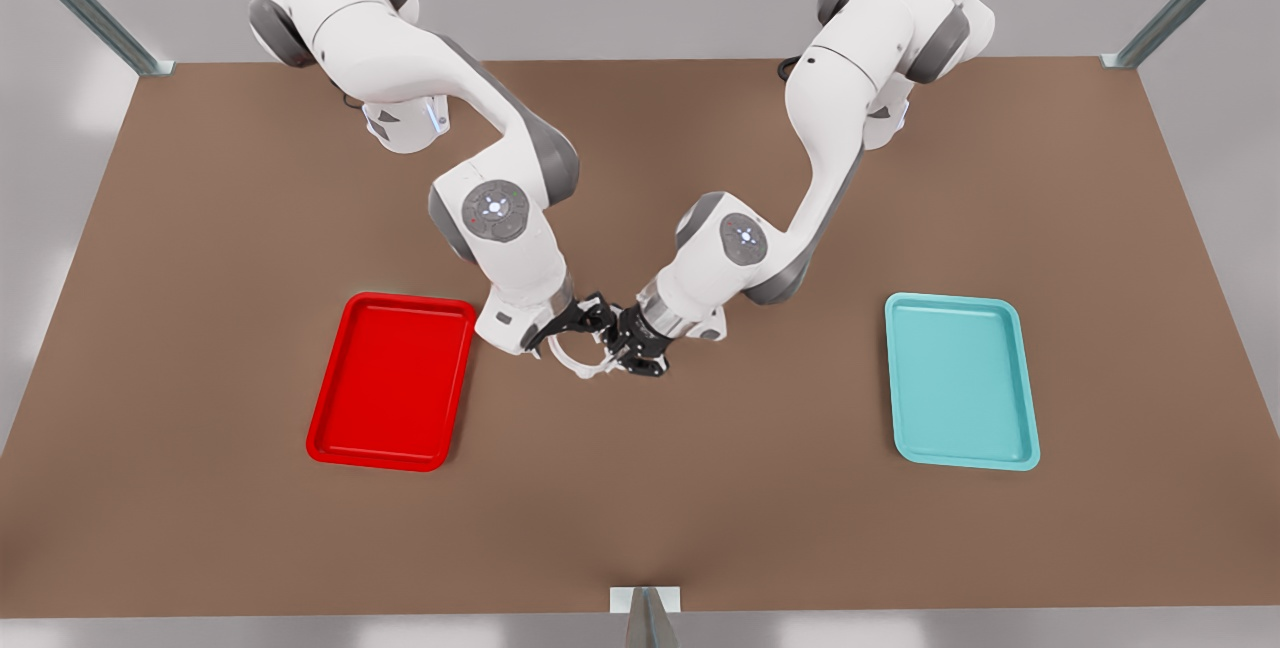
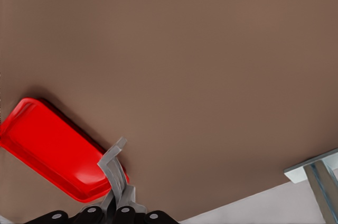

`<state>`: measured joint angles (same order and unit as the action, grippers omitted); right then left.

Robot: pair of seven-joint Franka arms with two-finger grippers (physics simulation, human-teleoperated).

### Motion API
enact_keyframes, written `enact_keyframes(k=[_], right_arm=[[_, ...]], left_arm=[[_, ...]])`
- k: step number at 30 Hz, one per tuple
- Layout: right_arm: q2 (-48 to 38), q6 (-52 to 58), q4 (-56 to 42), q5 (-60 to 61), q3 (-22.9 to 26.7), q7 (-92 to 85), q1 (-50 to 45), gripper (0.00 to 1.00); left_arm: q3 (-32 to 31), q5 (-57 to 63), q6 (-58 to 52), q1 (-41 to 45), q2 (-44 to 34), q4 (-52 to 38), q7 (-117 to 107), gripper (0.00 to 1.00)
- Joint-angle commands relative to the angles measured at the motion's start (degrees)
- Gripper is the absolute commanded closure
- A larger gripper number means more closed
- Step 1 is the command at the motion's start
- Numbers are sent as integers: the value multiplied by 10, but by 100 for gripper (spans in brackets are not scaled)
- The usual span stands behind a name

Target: Take the drainage pipe clamp from the left arm, pass it to the right arm, and place it in the plate on the right side

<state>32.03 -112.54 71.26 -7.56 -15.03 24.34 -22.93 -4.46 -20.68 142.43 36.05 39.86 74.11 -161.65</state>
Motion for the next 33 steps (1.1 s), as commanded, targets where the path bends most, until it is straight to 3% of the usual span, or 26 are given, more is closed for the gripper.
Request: enact_keyframes(k=[1,11,17,18,19,20,22,25,26,27,33], right_arm=[[0,-16,6,-20,0,75,-1,0],[-32,-25,68,-21,0,67,20,0],[-25,-99,101,-25,1,67,25,0],[-25,-110,106,-25,0,67,26,17],[-25,-111,107,-25,0,66,26,42],[-25,-113,107,-25,0,67,26,57],[-25,-120,108,-25,0,67,26,72],[-25,-120,108,-25,0,67,27,79],[-25,-120,108,-25,1,67,27,79],[-25,-120,108,-25,0,67,27,79],[-36,-120,132,-25,-1,55,55,79]], left_arm=[[-1,1,-9,0,0,1,-162,79],[-2,1,-13,-1,0,1,-159,79],[-3,1,-19,-3,0,1,-159,79],[-2,1,-19,-3,0,1,-159,79],[-2,1,-19,-3,0,1,-158,79],[-2,1,-19,-2,0,1,-159,79],[-2,1,-19,-2,0,1,-158,79],[-2,1,-18,-2,0,1,-159,79],[-2,1,-18,-1,0,1,-159,49],[-2,1,-18,-2,0,1,-159,0],[-4,1,-80,-16,-23,0,-148,0]])
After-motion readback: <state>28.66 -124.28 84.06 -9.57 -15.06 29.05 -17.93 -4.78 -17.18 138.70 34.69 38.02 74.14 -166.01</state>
